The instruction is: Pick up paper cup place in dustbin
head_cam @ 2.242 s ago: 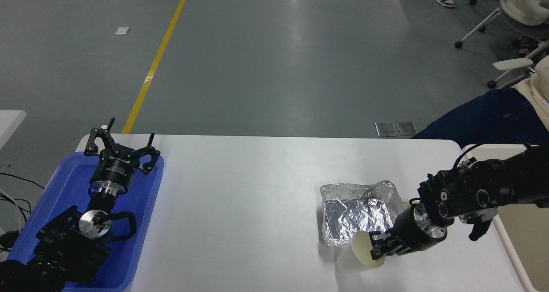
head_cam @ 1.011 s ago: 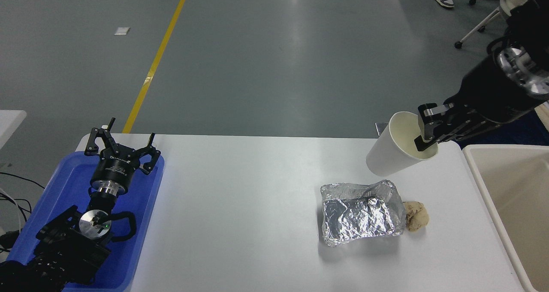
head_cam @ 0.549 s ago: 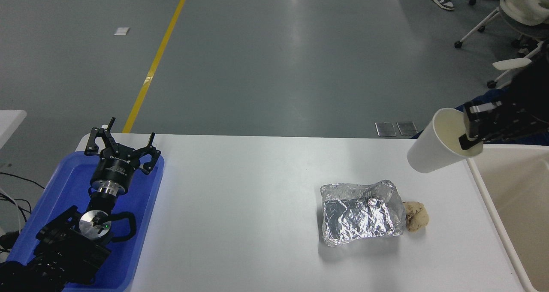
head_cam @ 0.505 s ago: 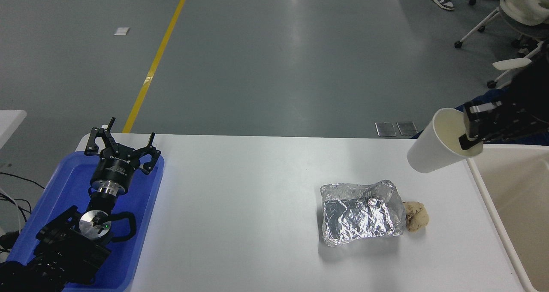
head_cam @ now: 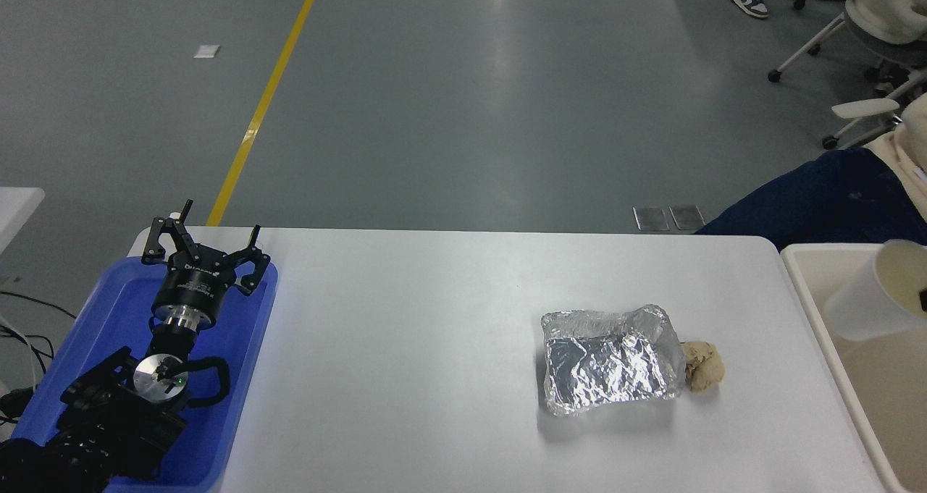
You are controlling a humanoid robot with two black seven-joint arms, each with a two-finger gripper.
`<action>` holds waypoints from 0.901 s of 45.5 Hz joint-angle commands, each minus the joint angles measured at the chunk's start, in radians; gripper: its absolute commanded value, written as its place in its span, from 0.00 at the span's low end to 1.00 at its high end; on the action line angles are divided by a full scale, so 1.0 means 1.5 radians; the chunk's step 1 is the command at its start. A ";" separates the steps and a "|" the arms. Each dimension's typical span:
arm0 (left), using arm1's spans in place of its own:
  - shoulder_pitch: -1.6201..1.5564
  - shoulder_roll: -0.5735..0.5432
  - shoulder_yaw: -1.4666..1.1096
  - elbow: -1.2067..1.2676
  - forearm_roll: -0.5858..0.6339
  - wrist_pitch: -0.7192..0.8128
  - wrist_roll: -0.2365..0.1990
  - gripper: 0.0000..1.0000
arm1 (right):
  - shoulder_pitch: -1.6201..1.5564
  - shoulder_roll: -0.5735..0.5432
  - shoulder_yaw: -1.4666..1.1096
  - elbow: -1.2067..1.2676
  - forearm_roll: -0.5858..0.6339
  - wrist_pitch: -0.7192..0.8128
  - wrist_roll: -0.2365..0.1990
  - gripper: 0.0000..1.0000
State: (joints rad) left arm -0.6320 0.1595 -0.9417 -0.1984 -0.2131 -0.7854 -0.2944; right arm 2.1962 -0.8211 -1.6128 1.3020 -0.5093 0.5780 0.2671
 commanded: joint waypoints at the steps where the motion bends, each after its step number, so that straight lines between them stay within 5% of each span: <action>1: 0.000 0.000 0.000 -0.001 0.000 0.000 0.000 1.00 | -0.235 -0.056 0.097 -0.165 0.052 -0.134 0.000 0.00; 12: 0.000 0.000 0.000 0.000 0.000 0.000 0.000 1.00 | -0.511 -0.081 0.276 -0.364 0.047 -0.159 -0.005 0.00; 21: 0.000 0.000 0.000 0.000 0.000 0.000 0.000 1.00 | -0.700 -0.053 0.435 -0.500 0.051 -0.159 -0.041 0.00; 41: 0.000 0.000 0.000 -0.001 0.000 0.000 0.000 1.00 | -0.937 0.097 0.587 -0.778 0.067 -0.160 -0.075 0.00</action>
State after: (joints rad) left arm -0.6320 0.1595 -0.9419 -0.1983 -0.2133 -0.7854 -0.2946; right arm 0.9713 -0.7680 -0.8560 0.3307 -0.4221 0.3413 0.1911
